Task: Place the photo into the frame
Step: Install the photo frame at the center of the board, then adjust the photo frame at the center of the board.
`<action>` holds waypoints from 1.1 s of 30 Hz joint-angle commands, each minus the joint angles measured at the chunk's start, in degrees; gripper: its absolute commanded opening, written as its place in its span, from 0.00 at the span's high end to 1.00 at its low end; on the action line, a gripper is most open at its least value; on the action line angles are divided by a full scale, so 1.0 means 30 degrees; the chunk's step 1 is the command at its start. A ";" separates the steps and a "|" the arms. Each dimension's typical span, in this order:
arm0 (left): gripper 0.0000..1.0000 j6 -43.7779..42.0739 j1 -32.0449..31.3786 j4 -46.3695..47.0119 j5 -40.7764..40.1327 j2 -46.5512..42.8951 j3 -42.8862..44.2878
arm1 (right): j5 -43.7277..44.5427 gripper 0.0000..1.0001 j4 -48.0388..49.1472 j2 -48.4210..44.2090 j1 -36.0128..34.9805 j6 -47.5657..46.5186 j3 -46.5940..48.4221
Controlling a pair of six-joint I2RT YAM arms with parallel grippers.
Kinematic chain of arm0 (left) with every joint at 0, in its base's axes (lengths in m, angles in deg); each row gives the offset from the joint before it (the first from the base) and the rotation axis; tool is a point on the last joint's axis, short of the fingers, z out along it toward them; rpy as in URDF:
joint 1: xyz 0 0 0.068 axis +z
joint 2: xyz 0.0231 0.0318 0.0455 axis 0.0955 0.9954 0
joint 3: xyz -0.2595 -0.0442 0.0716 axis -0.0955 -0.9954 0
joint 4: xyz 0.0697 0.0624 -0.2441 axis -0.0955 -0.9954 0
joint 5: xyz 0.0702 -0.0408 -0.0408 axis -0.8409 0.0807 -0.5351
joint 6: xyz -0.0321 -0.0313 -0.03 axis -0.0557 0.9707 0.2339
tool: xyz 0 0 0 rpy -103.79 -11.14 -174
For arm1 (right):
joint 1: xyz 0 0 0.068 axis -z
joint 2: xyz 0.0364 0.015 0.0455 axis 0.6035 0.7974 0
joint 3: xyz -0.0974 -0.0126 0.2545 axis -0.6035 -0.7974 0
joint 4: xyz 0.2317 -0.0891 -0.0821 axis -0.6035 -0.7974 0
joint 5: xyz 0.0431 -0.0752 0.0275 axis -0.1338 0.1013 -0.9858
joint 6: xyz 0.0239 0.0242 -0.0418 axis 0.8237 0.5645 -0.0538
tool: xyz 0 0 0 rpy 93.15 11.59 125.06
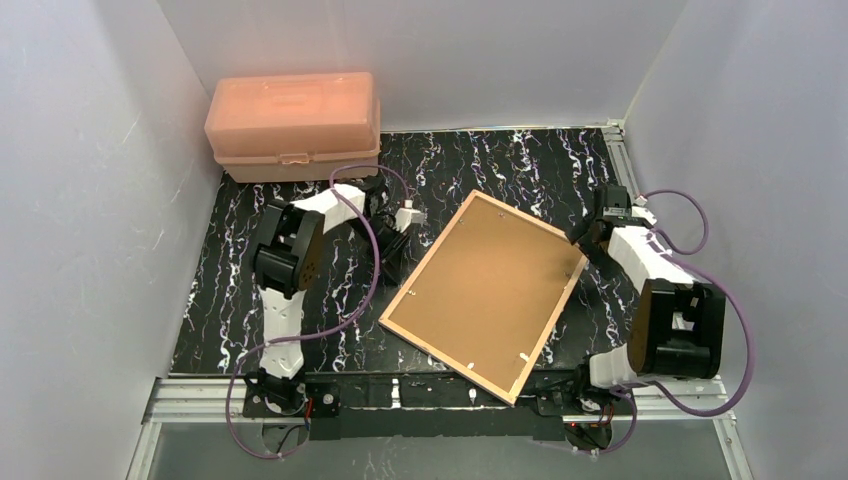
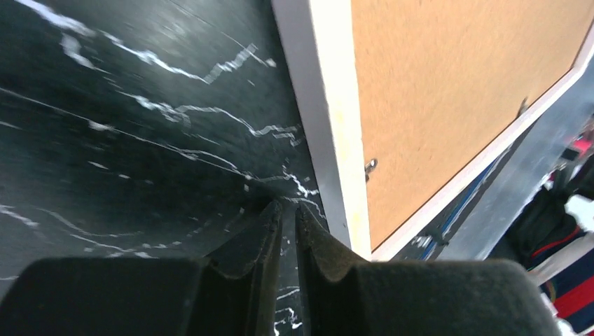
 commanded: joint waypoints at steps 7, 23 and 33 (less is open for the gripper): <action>0.87 -0.2531 -0.2741 0.0494 -0.3201 -0.1691 -0.3771 | -0.3938 0.01 0.2647 0.3558 0.0030 0.1735 0.1973; 0.88 -0.2862 -0.4452 0.0087 -0.2517 -0.1453 -0.2798 | -0.7833 0.01 0.4077 1.2271 -0.3151 0.2612 1.2261; 0.87 -0.1976 -0.6675 -0.0540 -0.1606 0.1404 0.1370 | -0.9719 0.01 0.3116 1.6555 -0.3701 0.2254 1.6450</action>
